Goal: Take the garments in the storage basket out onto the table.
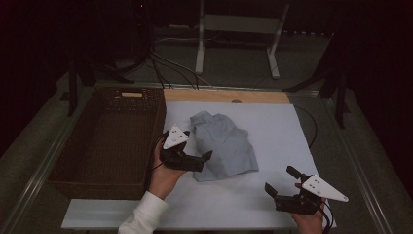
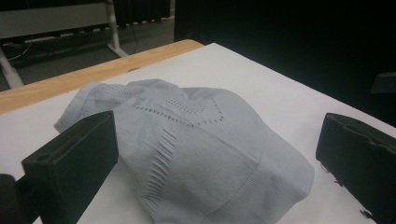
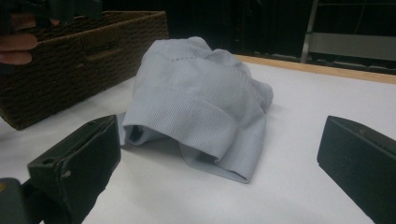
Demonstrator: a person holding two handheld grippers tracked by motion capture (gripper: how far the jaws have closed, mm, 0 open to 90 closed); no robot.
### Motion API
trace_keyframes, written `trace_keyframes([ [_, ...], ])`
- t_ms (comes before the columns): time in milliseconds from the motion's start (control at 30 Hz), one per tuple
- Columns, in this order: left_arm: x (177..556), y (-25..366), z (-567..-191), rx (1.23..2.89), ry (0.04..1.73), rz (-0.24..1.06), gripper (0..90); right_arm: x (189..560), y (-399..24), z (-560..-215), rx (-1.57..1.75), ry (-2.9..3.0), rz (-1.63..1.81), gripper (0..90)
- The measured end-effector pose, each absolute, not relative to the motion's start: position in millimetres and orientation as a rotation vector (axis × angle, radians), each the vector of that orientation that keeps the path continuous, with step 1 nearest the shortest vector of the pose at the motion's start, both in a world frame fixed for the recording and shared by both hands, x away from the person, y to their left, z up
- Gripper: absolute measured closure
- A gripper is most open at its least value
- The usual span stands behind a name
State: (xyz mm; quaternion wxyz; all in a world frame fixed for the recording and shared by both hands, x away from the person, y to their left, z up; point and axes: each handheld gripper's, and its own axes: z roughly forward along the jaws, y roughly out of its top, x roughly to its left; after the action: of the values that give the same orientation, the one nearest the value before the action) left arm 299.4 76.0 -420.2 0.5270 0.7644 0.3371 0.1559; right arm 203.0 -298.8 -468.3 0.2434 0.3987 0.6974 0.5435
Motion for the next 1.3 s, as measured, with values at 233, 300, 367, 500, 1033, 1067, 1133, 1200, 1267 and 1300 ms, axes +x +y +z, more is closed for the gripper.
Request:
trace_keyframes([
  [233, 294.6, 81.2, -429.2, 1.830, 0.811, 0.384, 0.2, 203.3, -298.6, -468.5, 1.089, 1.905, 1.484, 0.0],
  [300, 292.7, 81.8, -430.8, 1.833, 0.807, 0.385, 0.2, 203.4, -298.5, -468.6, 1.090, 1.905, 1.483, 0.0],
  [367, 291.7, 82.5, -431.8, 1.837, 0.806, 0.387, 0.2, 203.3, -298.4, -468.6, 1.089, 1.905, 1.483, 0.0],
  [500, 289.8, 84.6, -431.8, 1.839, 0.812, 0.391, 0.2, 203.2, -298.1, -468.6, 1.087, 1.908, 1.480, 0.0],
  [1033, 280.2, 94.7, -431.7, 1.833, 0.826, 0.438, 0.2, 205.6, -299.4, -470.4, 1.129, 1.911, 1.448, 0.0],
  [1067, 279.7, 95.1, -431.7, 1.833, 0.828, 0.440, 0.2, 205.7, -299.2, -470.5, 1.131, 1.913, 1.446, 0.0],
  [1133, 278.8, 96.0, -431.4, 1.835, 0.828, 0.448, 0.2, 206.3, -298.9, -471.0, 1.135, 1.917, 1.440, 0.0],
  [1200, 278.1, 97.2, -430.9, 1.832, 0.831, 0.451, 0.2, 207.0, -298.9, -471.5, 1.143, 1.918, 1.434, 0.0],
  [1267, 277.4, 98.4, -430.7, 1.827, 0.832, 0.452, 0.2, 207.7, -299.2, -472.2, 1.156, 1.919, 1.427, 0.0],
  [1300, 276.7, 98.4, -430.5, 1.828, 0.831, 0.452, 0.2, 207.9, -299.4, -472.3, 1.159, 1.918, 1.426, 0.0],
])
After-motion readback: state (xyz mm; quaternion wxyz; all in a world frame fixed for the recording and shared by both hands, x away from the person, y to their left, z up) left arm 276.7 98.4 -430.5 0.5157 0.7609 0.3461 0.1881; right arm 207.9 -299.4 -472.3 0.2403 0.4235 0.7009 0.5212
